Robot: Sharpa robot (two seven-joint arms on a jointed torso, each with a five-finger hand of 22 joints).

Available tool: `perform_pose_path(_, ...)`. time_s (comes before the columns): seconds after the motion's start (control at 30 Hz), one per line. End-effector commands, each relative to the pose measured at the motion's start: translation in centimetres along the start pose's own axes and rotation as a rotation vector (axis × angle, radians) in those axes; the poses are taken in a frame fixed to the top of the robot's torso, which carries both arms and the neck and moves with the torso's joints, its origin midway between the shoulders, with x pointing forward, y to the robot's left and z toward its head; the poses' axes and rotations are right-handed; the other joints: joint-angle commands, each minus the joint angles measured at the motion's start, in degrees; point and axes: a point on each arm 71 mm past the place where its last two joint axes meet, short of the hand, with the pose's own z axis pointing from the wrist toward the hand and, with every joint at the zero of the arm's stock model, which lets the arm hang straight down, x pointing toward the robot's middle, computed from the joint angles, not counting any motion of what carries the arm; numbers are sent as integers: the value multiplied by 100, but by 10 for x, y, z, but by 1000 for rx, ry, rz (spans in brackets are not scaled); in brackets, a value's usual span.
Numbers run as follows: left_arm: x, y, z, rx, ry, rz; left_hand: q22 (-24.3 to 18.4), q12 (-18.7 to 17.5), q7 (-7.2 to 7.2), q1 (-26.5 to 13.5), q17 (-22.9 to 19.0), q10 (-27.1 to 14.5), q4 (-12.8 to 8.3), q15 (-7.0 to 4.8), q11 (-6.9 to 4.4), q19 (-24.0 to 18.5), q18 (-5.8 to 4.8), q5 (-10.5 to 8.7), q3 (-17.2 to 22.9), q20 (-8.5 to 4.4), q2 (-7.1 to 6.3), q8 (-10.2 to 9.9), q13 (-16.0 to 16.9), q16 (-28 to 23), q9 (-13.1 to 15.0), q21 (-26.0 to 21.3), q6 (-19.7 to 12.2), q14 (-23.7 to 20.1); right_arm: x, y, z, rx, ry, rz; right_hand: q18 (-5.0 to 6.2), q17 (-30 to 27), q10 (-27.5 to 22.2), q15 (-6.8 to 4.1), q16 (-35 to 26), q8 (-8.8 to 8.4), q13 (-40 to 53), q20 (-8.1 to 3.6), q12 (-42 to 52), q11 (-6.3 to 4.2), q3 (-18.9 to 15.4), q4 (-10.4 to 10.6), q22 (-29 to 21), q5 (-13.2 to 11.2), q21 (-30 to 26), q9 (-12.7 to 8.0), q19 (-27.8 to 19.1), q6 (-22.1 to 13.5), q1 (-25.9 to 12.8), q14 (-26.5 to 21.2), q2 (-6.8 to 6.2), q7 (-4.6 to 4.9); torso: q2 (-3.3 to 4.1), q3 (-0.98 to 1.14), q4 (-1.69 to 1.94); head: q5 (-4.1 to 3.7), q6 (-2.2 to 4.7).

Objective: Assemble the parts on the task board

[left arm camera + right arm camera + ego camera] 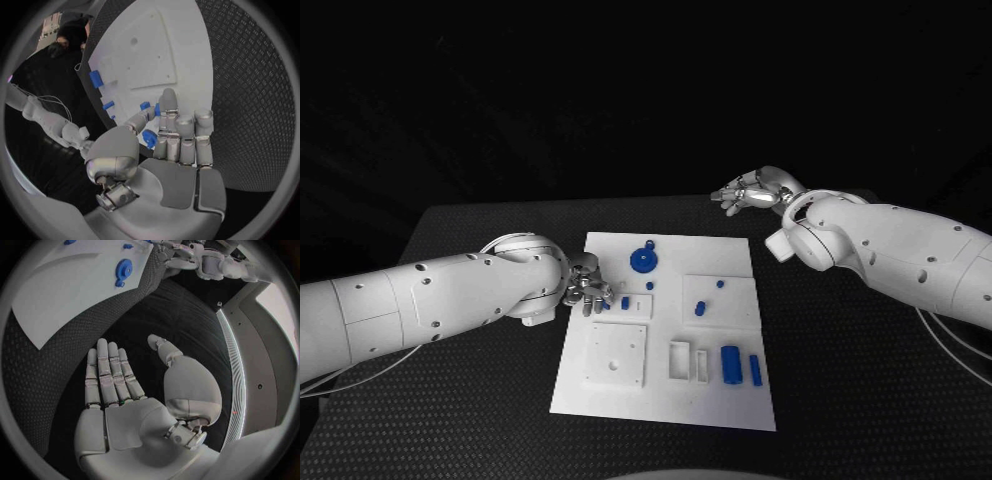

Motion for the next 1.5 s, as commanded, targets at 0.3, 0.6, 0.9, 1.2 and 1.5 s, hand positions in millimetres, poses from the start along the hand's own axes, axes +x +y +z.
perform_pose_path(0.3,4,0,1,11,-4,16,98,-34,-17,84,-13,136,-409,-290,-88,-18,73,16,428,-652,17,-27,7,12,13,24,15,237,2,1,0,-6,15,0,11,7,-50,-3,-30,40,-8,27,29,10,-10,-21,8,27,-33,-7,-6,-34,9,-47,16,81,1,1,2,12,-5)
perform_pose_path(0.6,3,-1,0,20,-20,17,95,-36,-17,86,-17,136,-408,-290,-88,-16,75,17,428,-652,15,-30,8,11,17,23,16,239,2,0,0,-5,15,0,12,6,-50,-3,-30,41,-9,28,31,10,-10,-22,10,28,-36,-7,-6,-34,9,-47,18,81,2,3,-4,18,-1)
perform_pose_path(0.9,3,1,-1,19,-35,23,93,-38,-17,88,-21,138,-406,-290,-88,-13,76,17,428,-653,15,-33,9,10,20,23,17,242,2,1,0,-6,16,0,13,6,-51,-3,-30,42,-10,29,32,10,-11,-21,13,28,-39,-8,-6,-34,7,-47,18,81,0,7,-1,18,-3)
perform_pose_path(1.2,3,0,-2,25,-50,23,90,-39,-18,91,-26,142,-406,-291,-89,-8,78,18,428,-654,10,-35,12,10,26,24,21,248,2,0,0,-5,15,0,13,6,-51,-3,-31,42,-11,29,34,10,-12,-21,16,28,-42,-9,-6,-35,5,-48,20,81,1,5,-2,19,-6)
perform_pose_path(1.5,2,2,-3,30,-72,31,85,-38,-21,95,-34,154,-404,-294,-93,2,82,19,427,-657,1,-35,16,12,35,25,31,261,2,0,0,-5,16,0,15,6,-51,-3,-31,43,-12,30,35,10,-13,-22,18,28,-45,-10,-5,-35,4,-48,20,81,1,4,4,17,-13)
